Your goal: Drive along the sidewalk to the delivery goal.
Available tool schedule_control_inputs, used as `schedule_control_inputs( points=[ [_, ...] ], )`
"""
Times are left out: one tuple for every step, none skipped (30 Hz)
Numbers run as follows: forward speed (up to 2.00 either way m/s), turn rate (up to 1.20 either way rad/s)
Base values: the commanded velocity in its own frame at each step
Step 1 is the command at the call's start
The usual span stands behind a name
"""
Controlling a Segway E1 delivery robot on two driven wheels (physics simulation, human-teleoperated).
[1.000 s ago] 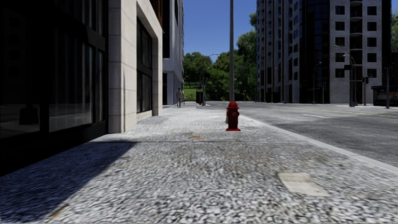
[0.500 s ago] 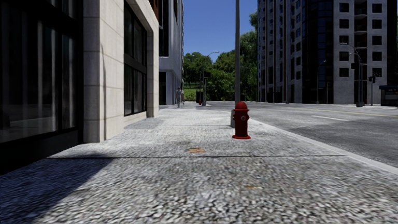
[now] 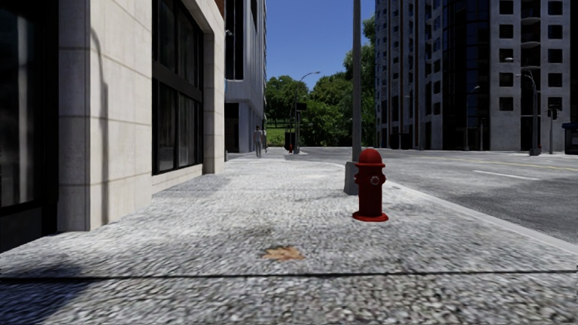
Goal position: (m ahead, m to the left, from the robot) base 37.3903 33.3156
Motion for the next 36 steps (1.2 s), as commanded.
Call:
schedule_control_inputs(
  points=[
    [2.0,0.0],
    [2.0,0.0],
    [2.0,0.0],
    [2.0,0.0],
    [2.0,0.0],
    [2.0,0.0],
    [2.0,0.0],
    [2.0,0.0],
    [2.0,0.0],
    [2.0,0.0],
    [2.0,0.0],
    [2.0,0.0],
    [2.0,0.0],
    [2.0,0.0],
    [2.0,0.0],
    [2.0,0.0],
    [2.0,0.0],
    [2.0,0.0],
    [2.0,0.0],
    [2.0,0.0],
    [2.0,0.0],
    [2.0,0.0],
    [2.0,0.0],
    [2.0,0.0],
    [2.0,0.0],
    [2.0,0.0],
    [2.0,0.0],
    [2.0,0.0],
    [2.0,0.0],
    [2.0,0.0],
    [2.0,0.0],
    [2.0,0.0],
    [2.0,0.0],
    [2.0,0.0],
    [2.0,0.0],
    [2.0,0.0]
  ],
)
